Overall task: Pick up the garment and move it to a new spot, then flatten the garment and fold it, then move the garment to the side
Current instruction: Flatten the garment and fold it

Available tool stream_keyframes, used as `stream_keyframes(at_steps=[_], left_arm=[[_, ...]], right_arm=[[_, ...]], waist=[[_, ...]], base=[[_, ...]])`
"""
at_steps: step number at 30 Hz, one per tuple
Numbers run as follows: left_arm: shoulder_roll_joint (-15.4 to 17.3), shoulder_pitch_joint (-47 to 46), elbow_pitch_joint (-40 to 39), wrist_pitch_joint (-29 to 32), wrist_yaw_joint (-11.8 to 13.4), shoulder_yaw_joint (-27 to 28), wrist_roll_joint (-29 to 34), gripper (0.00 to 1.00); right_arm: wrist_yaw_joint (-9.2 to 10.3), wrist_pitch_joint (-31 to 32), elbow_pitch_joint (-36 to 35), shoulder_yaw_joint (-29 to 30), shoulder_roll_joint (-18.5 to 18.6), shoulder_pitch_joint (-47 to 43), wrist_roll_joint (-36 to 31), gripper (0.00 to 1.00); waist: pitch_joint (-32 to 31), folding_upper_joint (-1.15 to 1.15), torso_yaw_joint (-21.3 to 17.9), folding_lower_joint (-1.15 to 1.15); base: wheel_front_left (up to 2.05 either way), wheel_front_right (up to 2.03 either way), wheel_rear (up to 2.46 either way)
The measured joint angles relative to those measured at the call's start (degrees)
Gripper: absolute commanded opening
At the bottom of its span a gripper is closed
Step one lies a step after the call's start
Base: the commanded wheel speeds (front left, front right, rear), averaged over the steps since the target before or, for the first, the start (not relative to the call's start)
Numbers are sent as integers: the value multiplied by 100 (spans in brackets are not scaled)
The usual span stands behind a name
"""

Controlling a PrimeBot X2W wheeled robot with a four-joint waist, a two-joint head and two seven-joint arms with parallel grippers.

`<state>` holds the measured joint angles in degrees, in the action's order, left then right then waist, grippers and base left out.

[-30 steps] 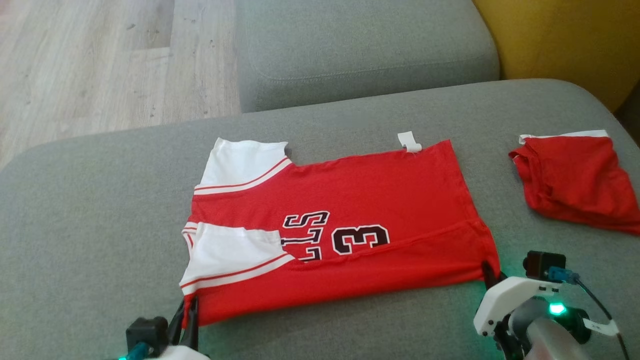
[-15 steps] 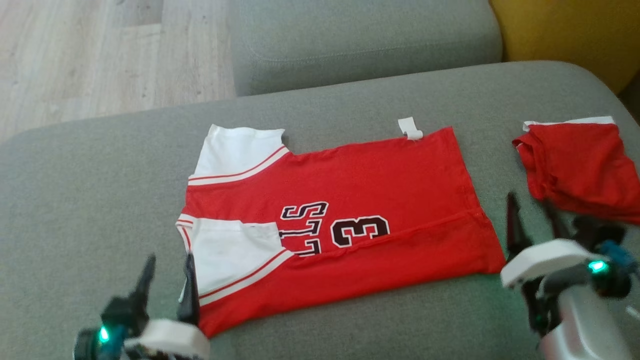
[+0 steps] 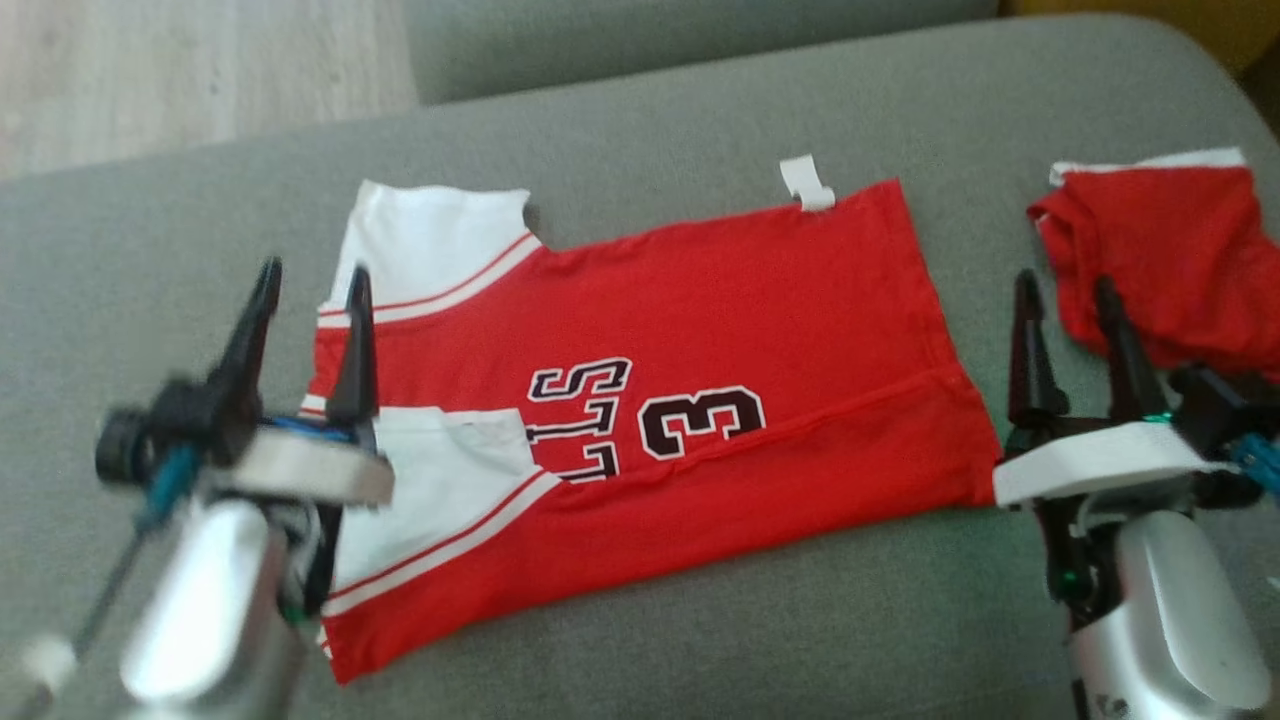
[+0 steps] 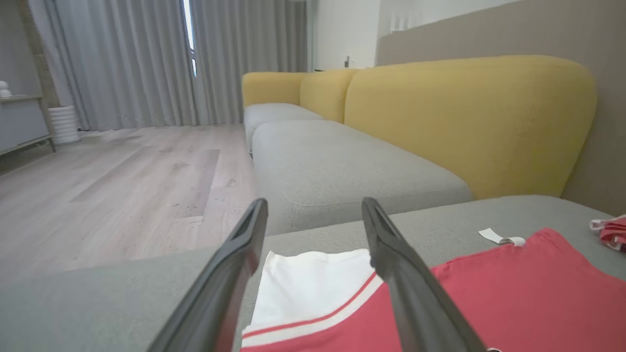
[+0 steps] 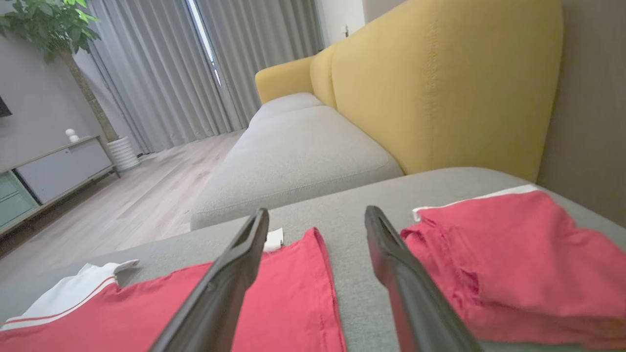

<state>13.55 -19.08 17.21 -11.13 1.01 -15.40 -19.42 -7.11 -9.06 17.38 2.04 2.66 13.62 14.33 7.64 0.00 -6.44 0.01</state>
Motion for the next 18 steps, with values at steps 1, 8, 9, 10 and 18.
stream_keyframes(at_steps=[1, 8, 9, 10, 18], left_arm=[[64, -227, 114, 145, -94, -38, 19, 100], [604, -1994, 1127, 1700, -745, -378, -102, 100], [689, -2231, 1290, 1942, -771, -453, -160, 100], [775, -2447, 1458, 2173, -814, -541, -219, 100], [1252, -3264, 2234, 3211, -859, -1284, -782, 100]], right_arm=[[0, 3, -20, -85, 0, 16, 34, 100], [0, 51, -122, -568, 1, 433, 131, 100], [0, 49, -127, -614, 1, 510, 131, 100], [0, 49, -126, -667, 3, 584, 131, 100], [0, -19, -120, -904, 4, 939, 237, 100]], waist=[[81, 0, -21, 0], [723, 0, -236, 1], [814, 0, -274, 1], [902, 0, -313, 1], [1382, 0, -626, 1]], base=[[0, 0, 0], [0, 0, 0], [0, 0, 0], [0, 0, 0], [0, 0, 0]])
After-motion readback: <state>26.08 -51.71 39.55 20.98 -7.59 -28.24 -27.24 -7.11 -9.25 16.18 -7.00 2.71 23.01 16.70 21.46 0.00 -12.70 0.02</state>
